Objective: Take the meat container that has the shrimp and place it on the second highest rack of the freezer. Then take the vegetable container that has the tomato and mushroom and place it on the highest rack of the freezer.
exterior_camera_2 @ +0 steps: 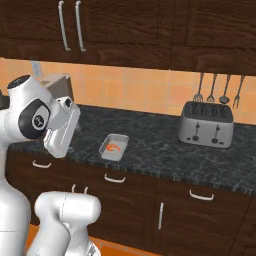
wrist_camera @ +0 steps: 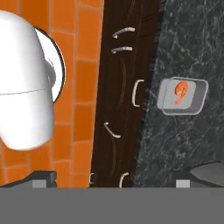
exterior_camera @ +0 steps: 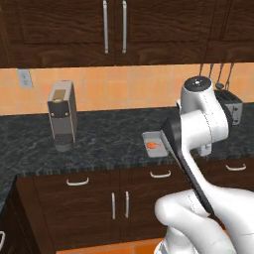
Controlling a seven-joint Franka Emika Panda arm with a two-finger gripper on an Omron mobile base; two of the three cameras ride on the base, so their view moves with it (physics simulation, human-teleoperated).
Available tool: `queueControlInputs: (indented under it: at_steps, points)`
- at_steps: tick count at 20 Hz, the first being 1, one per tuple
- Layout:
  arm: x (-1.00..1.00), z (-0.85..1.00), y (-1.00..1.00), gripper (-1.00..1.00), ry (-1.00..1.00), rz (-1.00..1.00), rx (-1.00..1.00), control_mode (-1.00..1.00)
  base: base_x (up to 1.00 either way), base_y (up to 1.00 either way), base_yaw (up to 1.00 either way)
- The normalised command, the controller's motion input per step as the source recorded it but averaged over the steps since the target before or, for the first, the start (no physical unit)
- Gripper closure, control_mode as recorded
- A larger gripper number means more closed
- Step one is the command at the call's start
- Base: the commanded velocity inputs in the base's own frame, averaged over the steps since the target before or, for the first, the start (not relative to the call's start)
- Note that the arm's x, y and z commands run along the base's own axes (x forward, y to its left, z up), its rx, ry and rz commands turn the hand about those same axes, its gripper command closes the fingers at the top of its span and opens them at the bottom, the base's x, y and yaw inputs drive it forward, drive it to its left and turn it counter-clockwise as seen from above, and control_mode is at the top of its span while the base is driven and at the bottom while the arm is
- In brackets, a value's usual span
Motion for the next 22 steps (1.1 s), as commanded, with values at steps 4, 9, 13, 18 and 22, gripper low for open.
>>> queueControlInputs:
  at_steps: [4,9,13,18,22]
  points:
    - [0.99,-0.92,-0.3,-1.0,0.34,0.05,0.22,-1.0,0.0,0.0,0.0]
    - [1.0,-0.75,-0.33,-1.0,0.34,0.18,0.1,-1.0,0.0,0.0,0.0]
    - [0.99,-0.94,-0.08,-1.0,0.26,0.26,0.1,-1.0,0.0,0.0,0.0]
    - [1.0,-0.76,-0.03,-1.0,0.1,0.21,0.18,-1.0,0.0,0.0,0.0]
    - [0.99,-0.79,0.26,-1.0,0.01,-0.16,0.0,-1.0,0.0,0.0,0.0]
